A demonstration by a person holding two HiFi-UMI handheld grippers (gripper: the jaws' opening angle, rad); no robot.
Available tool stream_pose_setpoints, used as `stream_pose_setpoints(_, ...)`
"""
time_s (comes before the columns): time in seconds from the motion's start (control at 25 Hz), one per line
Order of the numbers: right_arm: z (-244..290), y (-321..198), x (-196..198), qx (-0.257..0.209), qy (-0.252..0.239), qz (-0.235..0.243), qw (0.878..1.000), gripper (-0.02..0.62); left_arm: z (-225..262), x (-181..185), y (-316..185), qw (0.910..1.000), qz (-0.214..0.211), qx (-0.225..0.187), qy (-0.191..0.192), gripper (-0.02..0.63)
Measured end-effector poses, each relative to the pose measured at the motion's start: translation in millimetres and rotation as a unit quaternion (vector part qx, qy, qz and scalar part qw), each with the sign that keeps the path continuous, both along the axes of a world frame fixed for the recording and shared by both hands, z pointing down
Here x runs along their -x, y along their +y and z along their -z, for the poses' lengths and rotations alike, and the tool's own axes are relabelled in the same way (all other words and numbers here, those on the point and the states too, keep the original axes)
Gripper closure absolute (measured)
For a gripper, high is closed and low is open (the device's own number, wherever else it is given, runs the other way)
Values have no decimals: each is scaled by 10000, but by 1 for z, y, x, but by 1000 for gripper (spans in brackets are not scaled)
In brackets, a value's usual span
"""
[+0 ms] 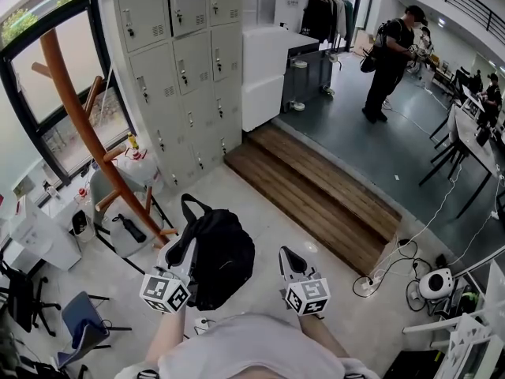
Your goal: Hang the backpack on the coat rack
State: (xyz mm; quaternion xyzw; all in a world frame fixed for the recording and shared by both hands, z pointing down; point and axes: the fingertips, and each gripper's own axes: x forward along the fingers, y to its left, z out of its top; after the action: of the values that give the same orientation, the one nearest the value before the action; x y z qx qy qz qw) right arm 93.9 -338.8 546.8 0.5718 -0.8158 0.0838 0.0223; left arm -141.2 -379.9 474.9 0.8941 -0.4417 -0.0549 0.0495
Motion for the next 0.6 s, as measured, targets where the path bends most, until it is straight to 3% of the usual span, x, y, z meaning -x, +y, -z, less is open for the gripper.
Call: stream_pose_setpoints(0.6, -3, -6, -16, 14, -101, 40, 9999, 588, 109, 13, -28, 9978, 211, -548, -308, 537)
